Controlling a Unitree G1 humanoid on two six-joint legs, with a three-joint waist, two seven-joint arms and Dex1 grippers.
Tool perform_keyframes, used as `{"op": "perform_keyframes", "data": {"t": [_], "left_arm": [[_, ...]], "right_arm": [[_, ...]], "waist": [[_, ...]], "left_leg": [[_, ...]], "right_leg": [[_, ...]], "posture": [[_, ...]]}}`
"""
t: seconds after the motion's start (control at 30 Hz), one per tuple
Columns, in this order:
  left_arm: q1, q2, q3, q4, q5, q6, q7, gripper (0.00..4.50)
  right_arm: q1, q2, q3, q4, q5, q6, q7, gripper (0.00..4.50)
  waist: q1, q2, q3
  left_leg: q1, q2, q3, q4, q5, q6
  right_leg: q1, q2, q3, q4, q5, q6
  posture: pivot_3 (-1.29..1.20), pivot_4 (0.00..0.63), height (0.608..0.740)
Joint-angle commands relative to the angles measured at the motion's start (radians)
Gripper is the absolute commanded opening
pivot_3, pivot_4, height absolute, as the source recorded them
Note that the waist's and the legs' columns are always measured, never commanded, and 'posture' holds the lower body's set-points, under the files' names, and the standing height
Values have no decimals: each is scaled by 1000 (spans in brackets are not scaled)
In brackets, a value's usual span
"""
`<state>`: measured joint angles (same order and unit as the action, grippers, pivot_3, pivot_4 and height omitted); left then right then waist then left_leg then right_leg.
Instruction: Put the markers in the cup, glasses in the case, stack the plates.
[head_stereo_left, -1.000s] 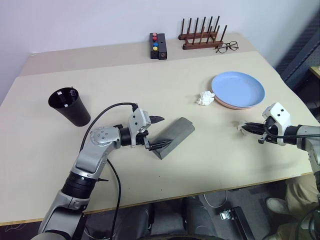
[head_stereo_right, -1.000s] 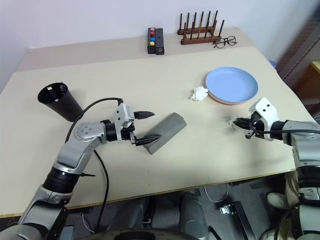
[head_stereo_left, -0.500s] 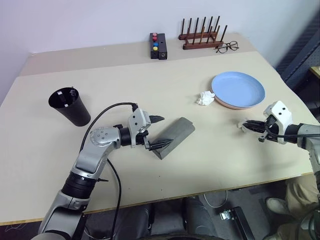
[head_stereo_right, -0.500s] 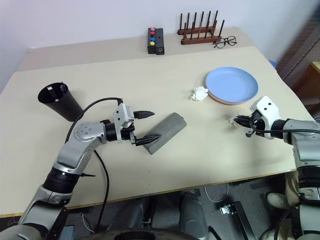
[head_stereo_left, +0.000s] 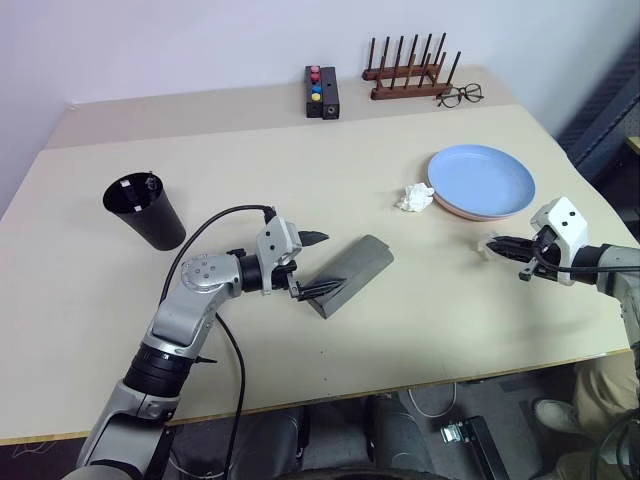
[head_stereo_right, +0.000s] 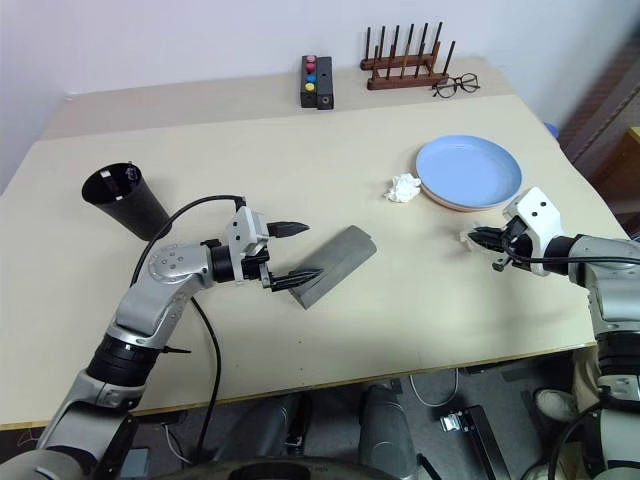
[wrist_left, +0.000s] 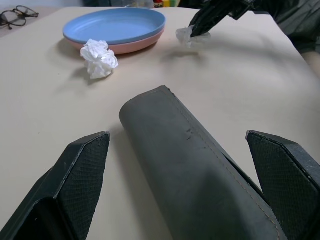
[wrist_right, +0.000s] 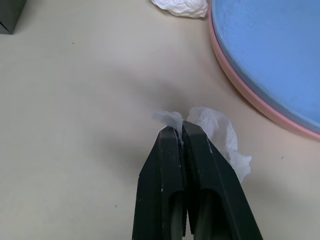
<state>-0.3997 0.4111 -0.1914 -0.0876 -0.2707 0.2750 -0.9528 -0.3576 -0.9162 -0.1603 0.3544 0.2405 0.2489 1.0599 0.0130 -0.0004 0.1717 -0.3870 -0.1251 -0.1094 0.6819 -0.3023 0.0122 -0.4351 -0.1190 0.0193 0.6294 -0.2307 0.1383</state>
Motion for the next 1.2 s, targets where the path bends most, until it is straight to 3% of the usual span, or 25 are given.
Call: {"op": "perform_keyframes", "data": {"t": [0.03, 1.2], "left_arm": [[-15, 1, 4, -21, -3, -13, 2, 4500], [-16, 4, 1, -30, -3, -4, 2, 4500]], "right_arm": [[-21, -18, -25, -12, 8, -16, 3, 32], [-15, -19, -25, 20, 4, -45, 10, 32]], "waist": [[0, 0, 0], [0, 0, 0]], "left_leg": [[0, 0, 0, 0, 0, 0], [0, 0, 0, 0, 0, 0]], "right_leg": [[0, 0, 0, 0, 0, 0], [0, 0, 0, 0, 0, 0]], "posture": [[0, 150, 740], [0, 150, 740]]}}
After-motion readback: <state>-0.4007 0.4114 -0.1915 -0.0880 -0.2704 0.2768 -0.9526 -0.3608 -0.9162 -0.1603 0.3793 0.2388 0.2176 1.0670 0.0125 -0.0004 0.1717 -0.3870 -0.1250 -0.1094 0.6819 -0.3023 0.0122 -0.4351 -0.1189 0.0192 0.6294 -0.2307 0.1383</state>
